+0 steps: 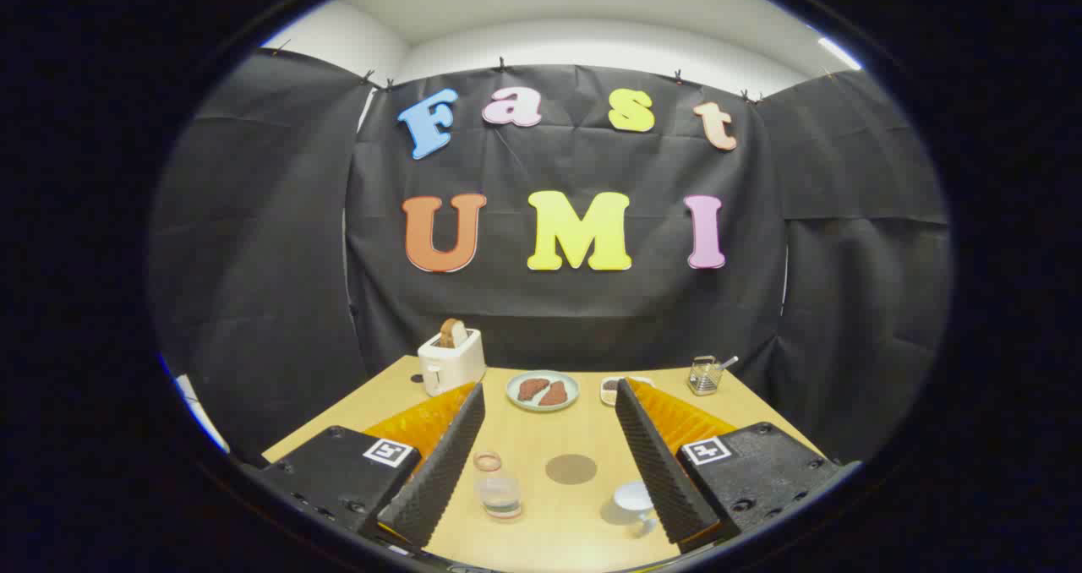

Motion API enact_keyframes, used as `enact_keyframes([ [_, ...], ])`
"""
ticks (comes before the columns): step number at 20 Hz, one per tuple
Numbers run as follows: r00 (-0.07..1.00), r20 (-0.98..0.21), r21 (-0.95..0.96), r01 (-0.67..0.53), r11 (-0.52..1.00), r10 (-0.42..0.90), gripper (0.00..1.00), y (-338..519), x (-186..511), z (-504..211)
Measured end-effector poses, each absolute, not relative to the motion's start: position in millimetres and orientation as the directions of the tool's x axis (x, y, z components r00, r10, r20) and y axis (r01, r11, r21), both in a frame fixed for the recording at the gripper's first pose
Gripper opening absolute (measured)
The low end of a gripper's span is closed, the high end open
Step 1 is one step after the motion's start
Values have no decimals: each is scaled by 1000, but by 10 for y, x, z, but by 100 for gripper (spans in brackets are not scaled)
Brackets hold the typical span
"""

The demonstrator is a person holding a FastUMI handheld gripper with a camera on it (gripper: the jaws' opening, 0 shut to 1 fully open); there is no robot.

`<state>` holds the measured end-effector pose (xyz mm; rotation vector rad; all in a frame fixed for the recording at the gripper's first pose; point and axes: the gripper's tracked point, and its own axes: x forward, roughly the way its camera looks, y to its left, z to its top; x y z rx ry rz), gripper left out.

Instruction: Take the bottle from table, then pour the juice into the cup, finally place the bottle on the coaster

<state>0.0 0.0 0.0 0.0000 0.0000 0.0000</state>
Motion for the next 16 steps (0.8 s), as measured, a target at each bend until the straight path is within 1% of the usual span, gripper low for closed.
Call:
enact_keyframes([
  [8, 1000, 6, -9, -5, 1000, 5, 100, -49, -21, -32],
  [16, 999, 12, -15, -37, 999, 37, 100, 6, -116, -55],
])
